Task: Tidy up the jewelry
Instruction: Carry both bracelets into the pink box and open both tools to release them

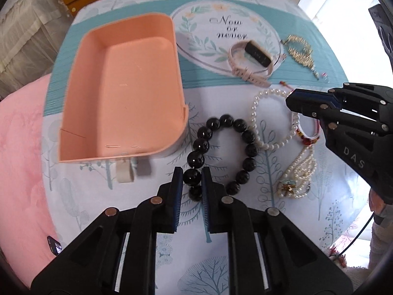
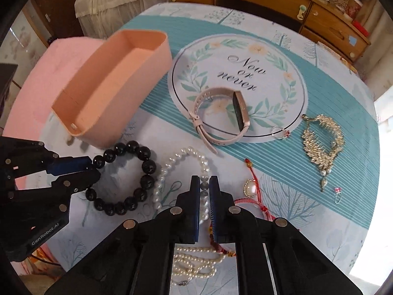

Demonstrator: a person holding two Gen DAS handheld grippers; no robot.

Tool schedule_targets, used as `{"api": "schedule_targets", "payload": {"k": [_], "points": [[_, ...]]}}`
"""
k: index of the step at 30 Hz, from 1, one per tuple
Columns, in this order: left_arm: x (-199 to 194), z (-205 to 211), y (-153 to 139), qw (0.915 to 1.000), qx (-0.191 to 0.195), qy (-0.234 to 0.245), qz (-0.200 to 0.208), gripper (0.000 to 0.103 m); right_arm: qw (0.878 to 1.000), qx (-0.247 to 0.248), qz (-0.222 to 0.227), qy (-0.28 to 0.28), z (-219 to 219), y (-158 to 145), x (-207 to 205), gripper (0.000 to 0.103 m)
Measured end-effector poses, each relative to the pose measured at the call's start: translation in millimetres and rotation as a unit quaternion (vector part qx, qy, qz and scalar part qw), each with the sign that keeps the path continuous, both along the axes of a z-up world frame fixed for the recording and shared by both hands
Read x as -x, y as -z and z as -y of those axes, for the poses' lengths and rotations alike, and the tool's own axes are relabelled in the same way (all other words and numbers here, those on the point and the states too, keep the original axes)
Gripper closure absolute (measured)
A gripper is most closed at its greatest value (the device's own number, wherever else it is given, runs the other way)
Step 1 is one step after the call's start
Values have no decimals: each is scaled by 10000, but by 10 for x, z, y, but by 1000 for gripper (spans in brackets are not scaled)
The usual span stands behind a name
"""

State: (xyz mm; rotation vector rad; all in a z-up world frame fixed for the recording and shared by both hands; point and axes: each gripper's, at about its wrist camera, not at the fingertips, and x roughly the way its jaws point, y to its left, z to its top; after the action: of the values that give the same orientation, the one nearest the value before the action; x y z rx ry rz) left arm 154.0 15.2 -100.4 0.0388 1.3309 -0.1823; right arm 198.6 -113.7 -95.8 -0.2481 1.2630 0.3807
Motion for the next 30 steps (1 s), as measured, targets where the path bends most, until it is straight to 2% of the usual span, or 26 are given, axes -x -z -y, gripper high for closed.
{"api": "schedule_targets", "payload": {"k": [9, 14, 18, 21, 27, 30], "points": [[171, -141, -895, 9956, 57, -74, 936, 91, 9968, -377, 703, 75, -113, -831, 130, 96], [37, -320, -1298, 9901, 33, -336, 1364, 91, 9930, -521, 1054, 143, -290, -1211, 141, 96], [-139, -492, -1459, 9848, -60, -607, 1623, 91, 9906, -631, 1191, 218, -424, -1403, 136, 96], [-313, -649, -1323, 9865, 47, -721, 1472, 91, 9897, -690, 1236, 221, -541, -1486, 146, 96], [-612, -830, -541, 9934, 30, -810, 811, 91, 9901, -671, 1226, 139, -787, -1514, 110, 96], [-645, -962, -318, 9935, 92, -990, 562, 90, 9902, -665, 1219, 111, -873, -1491, 61, 96]]}}
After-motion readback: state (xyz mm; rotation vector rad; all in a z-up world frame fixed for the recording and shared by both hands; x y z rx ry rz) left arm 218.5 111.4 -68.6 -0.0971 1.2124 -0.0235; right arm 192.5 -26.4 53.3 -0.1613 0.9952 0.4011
